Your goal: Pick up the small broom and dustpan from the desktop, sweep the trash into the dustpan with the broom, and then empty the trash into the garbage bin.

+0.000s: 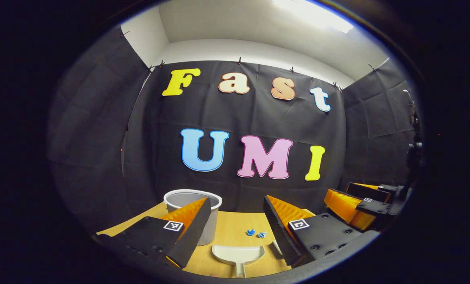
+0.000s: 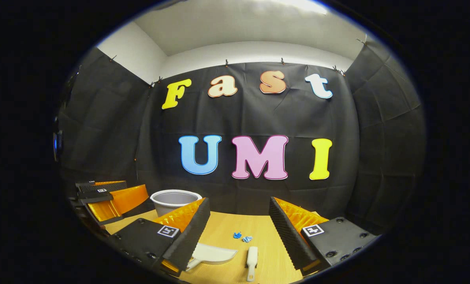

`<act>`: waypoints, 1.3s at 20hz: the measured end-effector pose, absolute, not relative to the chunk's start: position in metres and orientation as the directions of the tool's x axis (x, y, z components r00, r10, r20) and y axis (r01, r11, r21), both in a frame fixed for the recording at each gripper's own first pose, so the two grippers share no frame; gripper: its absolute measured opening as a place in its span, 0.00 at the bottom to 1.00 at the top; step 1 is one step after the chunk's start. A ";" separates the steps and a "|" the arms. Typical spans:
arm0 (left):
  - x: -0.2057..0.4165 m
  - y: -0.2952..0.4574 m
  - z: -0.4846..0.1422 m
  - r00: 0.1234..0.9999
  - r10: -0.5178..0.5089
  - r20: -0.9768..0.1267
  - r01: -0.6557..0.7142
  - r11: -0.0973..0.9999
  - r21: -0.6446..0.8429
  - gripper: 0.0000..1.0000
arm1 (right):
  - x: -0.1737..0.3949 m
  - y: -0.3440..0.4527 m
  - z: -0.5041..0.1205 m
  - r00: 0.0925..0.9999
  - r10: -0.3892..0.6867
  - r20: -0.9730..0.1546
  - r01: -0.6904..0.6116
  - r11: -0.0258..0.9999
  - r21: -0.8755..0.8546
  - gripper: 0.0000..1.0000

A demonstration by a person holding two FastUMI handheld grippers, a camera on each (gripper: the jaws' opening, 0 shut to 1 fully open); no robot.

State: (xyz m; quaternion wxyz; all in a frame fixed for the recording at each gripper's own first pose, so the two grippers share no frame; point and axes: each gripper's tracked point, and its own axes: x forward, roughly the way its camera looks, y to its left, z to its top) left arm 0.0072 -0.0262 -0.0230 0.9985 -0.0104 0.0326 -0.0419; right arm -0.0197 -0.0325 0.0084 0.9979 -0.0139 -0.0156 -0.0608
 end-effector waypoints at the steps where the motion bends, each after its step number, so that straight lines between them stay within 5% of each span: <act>1: 0.008 -0.029 -0.022 0.993 -0.094 -0.065 0.092 0.995 -0.022 0.80 | -0.021 -0.033 0.009 0.992 -0.124 0.030 0.124 0.992 -0.022 0.88; 13: 0.011 -0.038 -0.031 0.985 -0.146 -0.089 0.148 0.989 0.011 0.80 | -0.019 -0.036 0.012 0.991 -0.132 0.036 0.133 0.991 -0.017 0.87; 15: 0.013 -0.033 -0.036 0.987 -0.126 -0.104 0.131 0.991 0.039 0.79 | -0.014 -0.039 0.011 0.991 -0.129 0.028 0.130 0.991 -0.027 0.97; 16: 0.015 -0.034 -0.037 0.986 -0.123 -0.110 0.128 0.991 0.036 0.80 | -0.012 -0.040 0.009 0.992 -0.125 0.018 0.125 0.992 -0.026 0.88; 25: 0.049 -0.062 -0.070 0.955 -0.190 -0.227 0.179 0.982 -0.065 0.80 | 0.023 -0.076 -0.006 0.991 -0.131 -0.040 0.130 0.991 -0.034 0.88; 26: 0.054 -0.062 -0.076 0.951 -0.183 -0.249 0.173 0.983 -0.060 0.80 | 0.026 -0.080 -0.011 0.990 -0.128 -0.051 0.126 0.991 -0.039 0.98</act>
